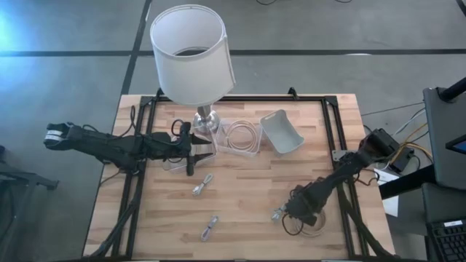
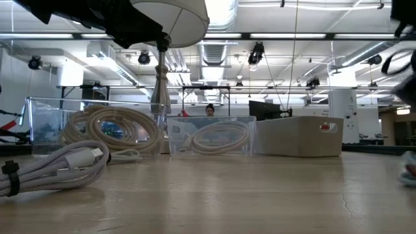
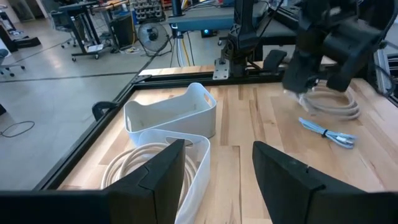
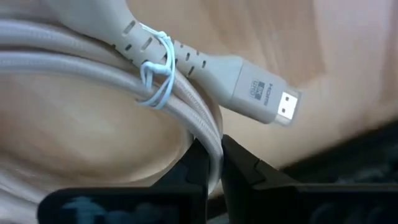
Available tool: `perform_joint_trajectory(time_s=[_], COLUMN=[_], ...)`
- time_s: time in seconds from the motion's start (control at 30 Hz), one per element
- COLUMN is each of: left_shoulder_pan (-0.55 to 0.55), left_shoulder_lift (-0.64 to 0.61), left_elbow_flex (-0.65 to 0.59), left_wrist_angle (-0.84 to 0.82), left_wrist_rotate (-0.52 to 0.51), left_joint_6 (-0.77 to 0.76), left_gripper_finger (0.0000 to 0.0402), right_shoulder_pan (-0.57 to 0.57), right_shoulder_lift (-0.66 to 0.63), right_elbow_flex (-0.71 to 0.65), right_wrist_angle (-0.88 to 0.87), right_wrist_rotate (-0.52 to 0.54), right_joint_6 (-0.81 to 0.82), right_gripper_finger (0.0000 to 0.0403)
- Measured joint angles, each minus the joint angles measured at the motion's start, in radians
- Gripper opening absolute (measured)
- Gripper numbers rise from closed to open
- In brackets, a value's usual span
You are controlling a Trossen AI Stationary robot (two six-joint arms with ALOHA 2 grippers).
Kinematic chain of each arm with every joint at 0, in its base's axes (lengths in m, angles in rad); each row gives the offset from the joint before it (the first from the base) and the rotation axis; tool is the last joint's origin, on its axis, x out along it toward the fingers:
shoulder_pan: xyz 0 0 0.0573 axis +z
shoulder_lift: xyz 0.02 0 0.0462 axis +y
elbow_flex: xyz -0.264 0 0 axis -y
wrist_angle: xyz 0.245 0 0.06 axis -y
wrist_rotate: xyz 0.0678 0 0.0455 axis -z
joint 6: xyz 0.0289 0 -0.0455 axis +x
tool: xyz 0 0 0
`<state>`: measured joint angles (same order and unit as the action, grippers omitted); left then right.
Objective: Pick & Place USB Port
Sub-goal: Put the brown HDMI cable into the white bin
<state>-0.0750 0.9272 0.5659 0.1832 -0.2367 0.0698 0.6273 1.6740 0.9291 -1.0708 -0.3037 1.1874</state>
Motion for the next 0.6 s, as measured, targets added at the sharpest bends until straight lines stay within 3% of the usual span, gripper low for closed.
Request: perform_joint_trajectory(time_s=[0.13,0.23,0.33,0.47,0.53,0.6], left_shoulder_pan=[0.000,0.000,0.000,0.000,0.000,0.000], left_shoulder_lift=[0.000,0.000,0.000,0.000,0.000,0.000], left_elbow_flex=[0.000,0.000,0.000,0.000,0.000,0.000], left_wrist_angle=[0.000,0.000,0.000,0.000,0.000,0.000], left_wrist_rotate=[0.000,0.000,0.000,0.000,0.000,0.000], left_joint_6=[-0.008,-0.019,-0.020,-0.031,-0.043,-0.046], left_gripper_finger=[0.0193,0.0193,0.0193,0.0193,0.0193,0.0193], right_shoulder_pan=[0.004,0.003,0.003,-0.002,-0.027,-0.062], right_shoulder_lift=[-0.033,-0.049,-0.067,-0.068,-0.061,-0.050], right_elbow_flex=[0.107,0.190,0.258,0.323,0.350,0.369], right_wrist_angle=[-0.114,-0.178,-0.198,-0.170,-0.133,-0.100], right_wrist_rotate=[0.075,0.233,0.493,0.976,1.110,1.175], right_joint_6=[0.014,0.011,-0.077,-0.221,-0.292,-0.368], right_gripper_finger=[0.0019,0.0019,0.0018,0.0018,0.0018,0.0018])
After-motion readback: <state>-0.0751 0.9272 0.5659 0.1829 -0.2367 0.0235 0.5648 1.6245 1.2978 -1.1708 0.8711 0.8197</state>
